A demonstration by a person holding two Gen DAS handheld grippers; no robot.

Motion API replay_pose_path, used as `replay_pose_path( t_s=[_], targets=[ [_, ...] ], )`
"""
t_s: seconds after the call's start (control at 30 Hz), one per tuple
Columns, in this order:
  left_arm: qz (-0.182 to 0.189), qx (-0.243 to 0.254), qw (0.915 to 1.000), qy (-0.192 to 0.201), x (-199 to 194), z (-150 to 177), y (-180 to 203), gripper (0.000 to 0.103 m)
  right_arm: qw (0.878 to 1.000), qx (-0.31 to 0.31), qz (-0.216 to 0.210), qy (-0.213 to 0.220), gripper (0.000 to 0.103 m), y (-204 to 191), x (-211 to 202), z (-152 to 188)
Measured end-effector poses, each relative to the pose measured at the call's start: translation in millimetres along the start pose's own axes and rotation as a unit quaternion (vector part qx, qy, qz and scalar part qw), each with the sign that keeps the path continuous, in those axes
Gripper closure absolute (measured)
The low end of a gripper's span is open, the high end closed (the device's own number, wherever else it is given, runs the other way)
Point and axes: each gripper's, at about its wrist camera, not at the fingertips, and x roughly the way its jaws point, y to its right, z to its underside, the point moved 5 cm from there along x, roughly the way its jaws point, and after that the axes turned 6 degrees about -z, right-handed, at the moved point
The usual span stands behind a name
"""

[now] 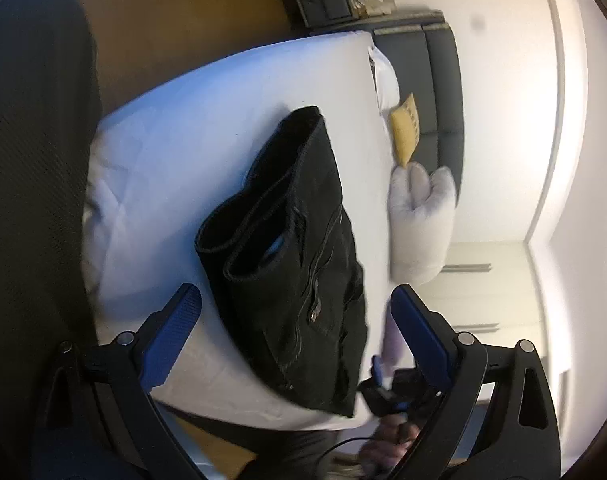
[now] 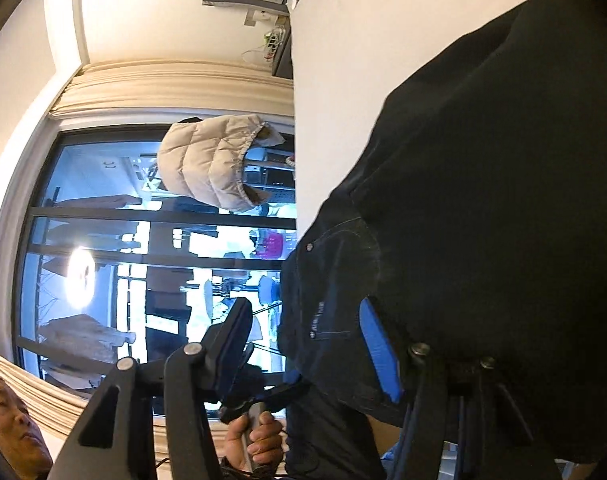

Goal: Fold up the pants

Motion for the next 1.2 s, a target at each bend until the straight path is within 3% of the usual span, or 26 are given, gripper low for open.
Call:
replay_pose_path(
  t_s=[0.27,0.3,0.33,0.4,0.5,0.53,0.83,0.9,0.97,1.07,1.2],
  targets=[
    [0.034,-0.046,0.9983,0.007,16.3,-11.0,-6.2,0.008,1.000,-0.006,-0.019,-0.017,0.043,-7.8,6.9,-0.5],
    [0.036,-0.046,0.9982,0.007,18.2,-11.9,-4.4,0.011,1.000,-0.006,-0.020,-0.020,0.043,-8.8,9.6,-0.9],
    [0.039,-0.045,0.9982,0.007,19.7,-12.5,-2.8,0.015,0.999,-0.006,-0.021,-0.023,0.043,-9.9,12.5,-1.1],
    [0.038,-0.046,0.9982,-0.001,20.3,-11.7,-1.4,0.046,0.999,-0.007,-0.020,-0.031,0.043,-11.1,17.5,-1.6],
    [0.026,-0.038,0.9989,-0.009,20.7,-7.6,3.0,0.068,0.999,-0.009,-0.014,-0.044,0.043,-13.4,25.6,-2.8],
    [0.022,-0.034,0.9991,-0.011,22.1,-7.0,4.7,0.071,0.999,-0.011,-0.010,-0.048,0.043,-14.4,28.6,-3.7],
    [-0.011,0.059,0.9982,0.002,22.0,-5.9,54.0,0.083,0.992,-0.023,0.069,-0.103,0.042,-5.2,68.5,-19.8],
    [-0.017,0.084,0.9963,0.006,26.1,-6.2,68.8,0.085,0.986,-0.012,0.120,-0.117,0.036,11.8,74.7,-22.9],
    [-0.020,0.109,0.9938,0.010,32.7,-6.7,88.0,0.087,0.976,-0.009,0.172,-0.136,0.040,34.4,79.7,-21.4],
    [-0.025,0.158,0.9871,0.011,41.2,-2.7,124.4,0.087,0.983,-0.001,0.145,-0.114,0.040,41.0,74.4,-22.8],
    [-0.025,0.222,0.9747,0.001,63.3,11.7,169.0,0.087,0.983,-0.024,0.146,-0.105,0.038,38.5,71.2,-18.9]
  ],
)
